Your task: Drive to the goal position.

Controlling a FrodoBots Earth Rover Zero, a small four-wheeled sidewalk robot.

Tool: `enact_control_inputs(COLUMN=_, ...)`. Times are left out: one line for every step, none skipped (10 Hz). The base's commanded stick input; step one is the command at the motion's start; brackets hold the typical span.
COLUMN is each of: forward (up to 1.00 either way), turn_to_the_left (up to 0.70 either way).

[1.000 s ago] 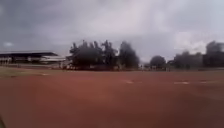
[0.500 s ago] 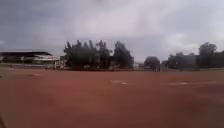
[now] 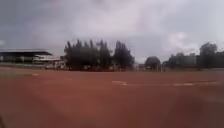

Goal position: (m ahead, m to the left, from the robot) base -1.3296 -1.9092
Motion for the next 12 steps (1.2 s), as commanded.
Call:
enact_control_inputs(forward=0.7, turn_to_the_left=0.0)
enact_control_inputs(forward=0.7, turn_to_the_left=0.0)
enact_control_inputs(forward=0.7, turn_to_the_left=0.0)
enact_control_inputs(forward=0.7, turn_to_the_left=0.0)
enact_control_inputs(forward=0.7, turn_to_the_left=0.0)
enact_control_inputs(forward=0.7, turn_to_the_left=0.0)
enact_control_inputs(forward=0.7, turn_to_the_left=0.0)
enact_control_inputs(forward=0.7, turn_to_the_left=0.0)
enact_control_inputs(forward=0.7, turn_to_the_left=0.0)
enact_control_inputs(forward=0.7, turn_to_the_left=0.0)
enact_control_inputs(forward=0.7, turn_to_the_left=0.0)
enact_control_inputs(forward=0.7, turn_to_the_left=0.0)
